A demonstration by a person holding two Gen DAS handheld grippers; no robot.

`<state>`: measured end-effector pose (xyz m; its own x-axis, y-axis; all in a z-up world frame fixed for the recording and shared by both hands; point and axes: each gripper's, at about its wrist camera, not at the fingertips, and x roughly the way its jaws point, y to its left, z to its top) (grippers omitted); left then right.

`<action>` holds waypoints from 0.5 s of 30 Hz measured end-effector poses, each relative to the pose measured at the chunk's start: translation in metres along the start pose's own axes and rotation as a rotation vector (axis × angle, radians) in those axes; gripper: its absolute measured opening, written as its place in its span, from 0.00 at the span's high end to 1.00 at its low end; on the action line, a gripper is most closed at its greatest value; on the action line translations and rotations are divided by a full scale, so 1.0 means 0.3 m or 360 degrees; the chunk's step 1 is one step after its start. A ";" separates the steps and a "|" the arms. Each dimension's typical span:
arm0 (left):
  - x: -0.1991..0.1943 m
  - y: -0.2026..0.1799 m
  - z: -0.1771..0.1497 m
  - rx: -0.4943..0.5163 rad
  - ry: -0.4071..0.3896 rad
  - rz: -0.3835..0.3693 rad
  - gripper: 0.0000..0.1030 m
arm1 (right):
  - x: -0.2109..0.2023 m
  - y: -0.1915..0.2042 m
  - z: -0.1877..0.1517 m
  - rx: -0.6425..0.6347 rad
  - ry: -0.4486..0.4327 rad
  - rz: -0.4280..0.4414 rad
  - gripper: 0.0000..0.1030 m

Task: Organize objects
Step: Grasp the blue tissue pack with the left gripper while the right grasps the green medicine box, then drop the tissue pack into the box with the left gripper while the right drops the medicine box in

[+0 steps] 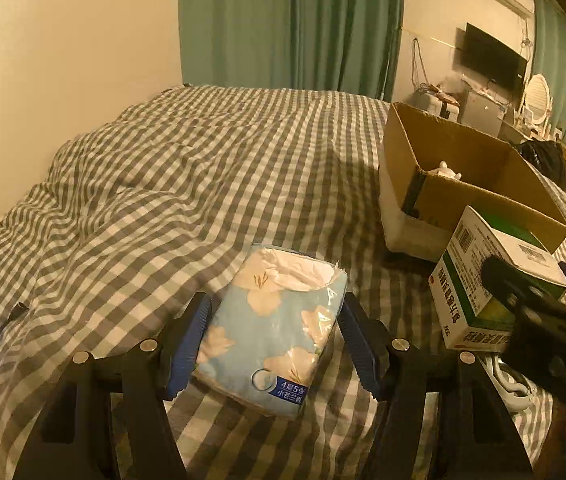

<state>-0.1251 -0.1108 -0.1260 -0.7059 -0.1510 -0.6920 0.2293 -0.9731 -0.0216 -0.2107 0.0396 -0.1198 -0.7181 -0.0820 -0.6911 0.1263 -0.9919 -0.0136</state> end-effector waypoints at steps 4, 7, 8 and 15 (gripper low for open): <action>0.006 -0.014 -0.007 0.0024 0.0009 0.0001 0.35 | 0.056 -0.025 0.006 0.0031 0.0020 0.0009 0.00; 0.004 -0.023 -0.011 0.0035 0.0010 -0.0006 0.35 | 0.052 -0.049 0.014 0.0043 -0.0014 0.0068 0.04; 0.007 -0.023 -0.011 0.0040 0.0014 -0.0007 0.35 | 0.041 -0.062 0.016 0.0043 -0.0023 0.0092 0.05; -0.034 -0.065 -0.021 0.0091 -0.0056 0.0027 0.35 | -0.086 -0.106 0.002 -0.0027 -0.0119 0.0218 0.06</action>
<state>-0.1180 -0.0891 -0.1230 -0.7257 -0.1725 -0.6660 0.2032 -0.9786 0.0320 -0.1967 0.0733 -0.1010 -0.7422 -0.2241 -0.6316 0.2378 -0.9692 0.0645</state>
